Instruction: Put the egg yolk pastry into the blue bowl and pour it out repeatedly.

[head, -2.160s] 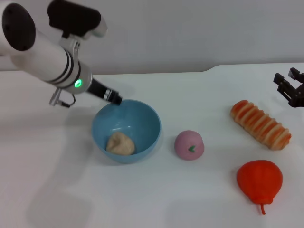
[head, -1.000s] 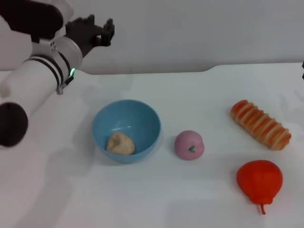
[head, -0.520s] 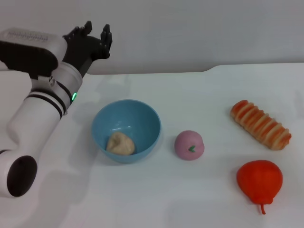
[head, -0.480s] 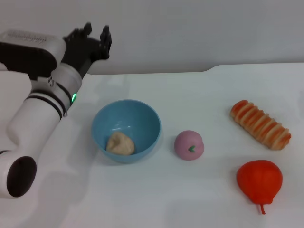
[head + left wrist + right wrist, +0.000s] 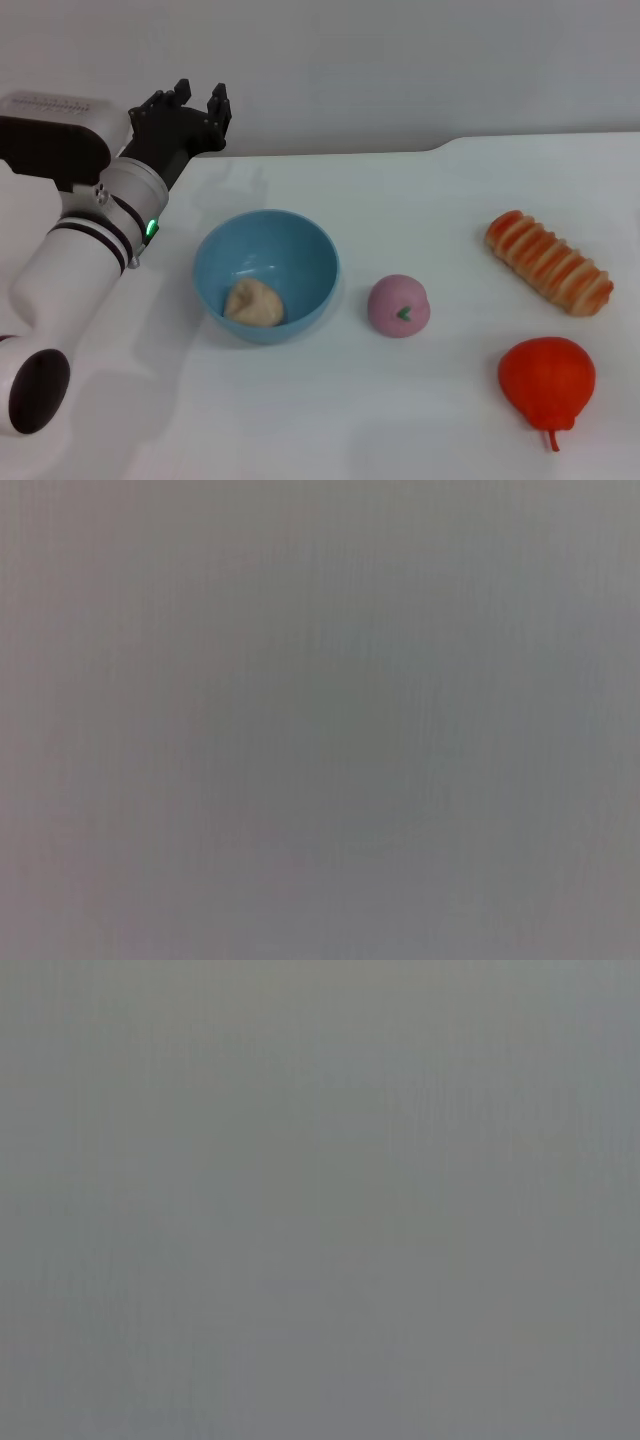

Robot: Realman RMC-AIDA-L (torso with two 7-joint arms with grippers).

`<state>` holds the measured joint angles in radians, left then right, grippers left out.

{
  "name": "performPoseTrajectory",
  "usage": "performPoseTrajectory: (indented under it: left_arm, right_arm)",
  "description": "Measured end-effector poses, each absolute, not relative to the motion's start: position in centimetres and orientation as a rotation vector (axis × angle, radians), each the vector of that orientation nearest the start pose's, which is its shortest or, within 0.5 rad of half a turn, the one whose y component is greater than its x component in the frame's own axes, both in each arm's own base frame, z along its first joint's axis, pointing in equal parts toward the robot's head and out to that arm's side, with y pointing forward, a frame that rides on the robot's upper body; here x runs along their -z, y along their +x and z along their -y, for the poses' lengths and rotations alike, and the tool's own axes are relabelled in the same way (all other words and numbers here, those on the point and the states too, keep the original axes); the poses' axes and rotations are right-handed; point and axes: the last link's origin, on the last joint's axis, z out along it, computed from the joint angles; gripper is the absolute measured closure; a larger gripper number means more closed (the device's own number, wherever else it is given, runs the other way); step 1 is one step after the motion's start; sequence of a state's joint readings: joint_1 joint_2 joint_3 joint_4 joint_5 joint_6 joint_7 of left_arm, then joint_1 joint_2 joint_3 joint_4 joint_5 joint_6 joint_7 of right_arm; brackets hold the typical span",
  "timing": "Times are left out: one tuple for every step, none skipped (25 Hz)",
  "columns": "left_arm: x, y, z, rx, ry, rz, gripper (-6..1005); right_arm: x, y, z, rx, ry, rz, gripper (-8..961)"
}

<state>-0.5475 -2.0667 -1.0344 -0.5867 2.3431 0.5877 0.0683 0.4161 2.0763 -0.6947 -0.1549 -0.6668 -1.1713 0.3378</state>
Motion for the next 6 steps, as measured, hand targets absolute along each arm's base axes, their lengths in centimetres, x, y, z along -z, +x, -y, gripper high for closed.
performPoseTrajectory:
  left_arm:
    - [5.74, -22.99, -40.55, 0.647, -1.795, 0.648, 600]
    - [5.79, -22.93, -40.61, 0.645, -1.799, 0.647, 600]
    - [5.81, -22.90, -40.63, 0.644, -1.801, 0.647, 600]
    - [5.86, -22.84, -40.65, 0.642, -1.805, 0.645, 600]
    - [5.90, -22.79, -40.66, 0.642, -1.807, 0.645, 600]
    - [5.93, -22.77, -40.68, 0.641, -1.809, 0.646, 600]
  right_arm:
    - [-4.88, 36.52, -33.18, -0.680, -1.433, -0.550, 552]
    - [-4.92, 36.51, -33.21, -0.681, -1.430, -0.550, 551]
    - [-4.93, 36.50, -33.22, -0.681, -1.430, -0.550, 551]
    - [-4.90, 36.47, -33.23, -0.682, -1.432, -0.549, 551]
    - [-4.87, 36.44, -33.23, -0.682, -1.435, -0.547, 551]
    - [-4.81, 36.42, -33.22, -0.682, -1.439, -0.547, 551]
